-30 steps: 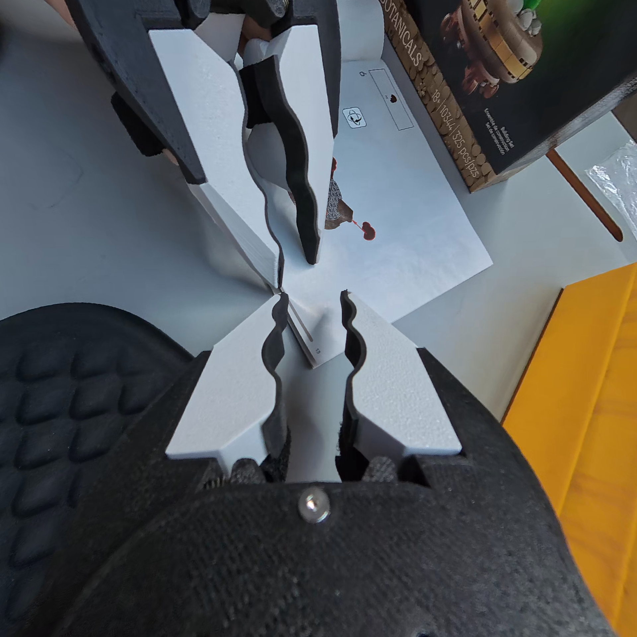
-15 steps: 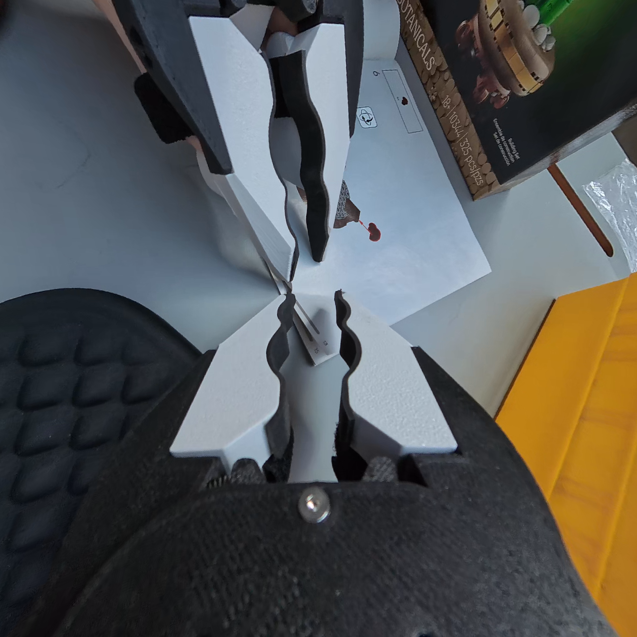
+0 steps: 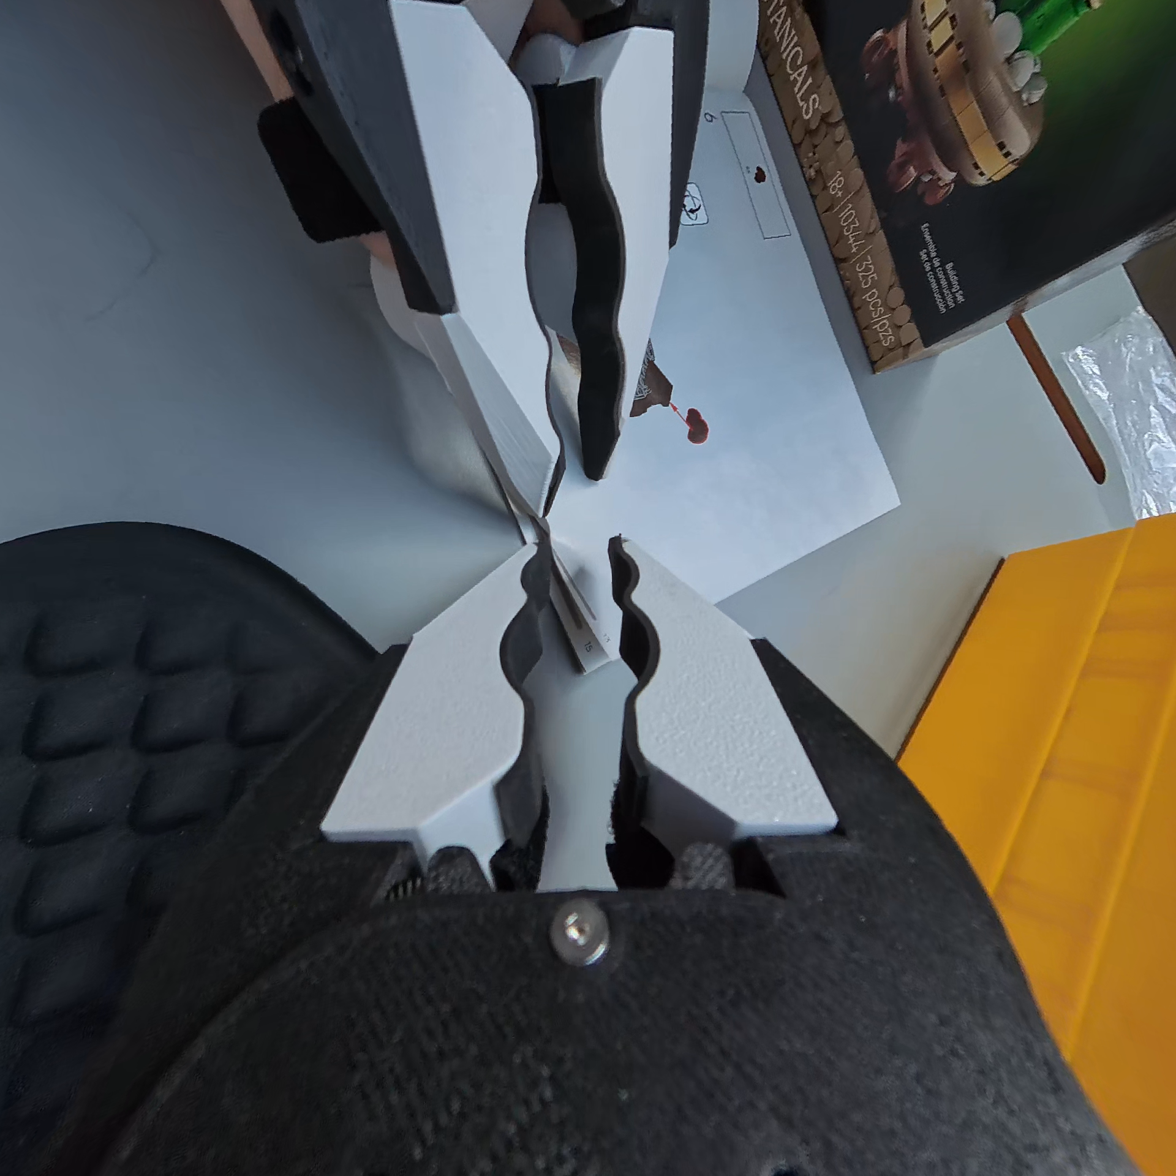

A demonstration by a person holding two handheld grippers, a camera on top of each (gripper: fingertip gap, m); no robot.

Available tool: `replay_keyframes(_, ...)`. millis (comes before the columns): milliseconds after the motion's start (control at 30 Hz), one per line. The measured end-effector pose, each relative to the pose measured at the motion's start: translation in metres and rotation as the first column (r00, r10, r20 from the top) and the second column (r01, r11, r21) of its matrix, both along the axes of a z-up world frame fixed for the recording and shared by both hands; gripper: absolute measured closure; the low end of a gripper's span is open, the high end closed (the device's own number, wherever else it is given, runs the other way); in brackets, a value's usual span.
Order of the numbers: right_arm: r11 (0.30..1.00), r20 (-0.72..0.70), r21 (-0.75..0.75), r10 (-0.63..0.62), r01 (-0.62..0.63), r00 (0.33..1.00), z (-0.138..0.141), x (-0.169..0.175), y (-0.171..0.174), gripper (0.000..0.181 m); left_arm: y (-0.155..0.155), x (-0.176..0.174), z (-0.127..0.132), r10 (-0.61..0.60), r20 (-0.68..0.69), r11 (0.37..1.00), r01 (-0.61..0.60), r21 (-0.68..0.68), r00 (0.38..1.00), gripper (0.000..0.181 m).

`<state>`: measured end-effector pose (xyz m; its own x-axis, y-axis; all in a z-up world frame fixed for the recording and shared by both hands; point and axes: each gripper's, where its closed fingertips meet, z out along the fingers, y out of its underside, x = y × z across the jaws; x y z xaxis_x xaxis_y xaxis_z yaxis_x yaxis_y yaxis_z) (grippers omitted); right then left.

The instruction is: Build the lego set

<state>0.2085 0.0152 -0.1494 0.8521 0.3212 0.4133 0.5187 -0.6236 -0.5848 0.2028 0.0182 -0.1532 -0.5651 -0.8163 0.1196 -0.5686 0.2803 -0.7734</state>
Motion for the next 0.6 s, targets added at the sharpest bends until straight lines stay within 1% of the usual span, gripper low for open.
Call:
replay_keyframes(167, 0.999, 0.028, -0.026, 0.033, -0.032, 0.999, -0.004, -0.004, -0.002, 0.181, 0.000, 0.000, 0.000, -0.002, -0.002, 1.000, 0.002, -0.006, 1.000, 0.158)
replay_keyframes(367, 0.999, 0.054, -0.035, 0.039, -0.037, 0.998, 0.001, -0.004, -0.001, 0.181, -0.009, -0.004, 0.005, -0.044, 0.022, 0.999, 0.044, -0.002, 0.999, 0.159)
replay_keyframes(500, 0.999, 0.062, -0.025, 0.045, -0.044, 0.997, 0.013, -0.004, 0.001, 0.181, -0.009, 0.000, 0.010, -0.041, 0.069, 0.997, 0.036, 0.071, 0.997, 0.171)
replay_keyframes(600, 0.999, 0.057, 0.007, 0.039, -0.040, 0.998, 0.029, -0.004, 0.003, 0.180, -0.006, 0.003, 0.017, -0.019, 0.116, 0.992, 0.004, 0.129, 0.993, 0.181)
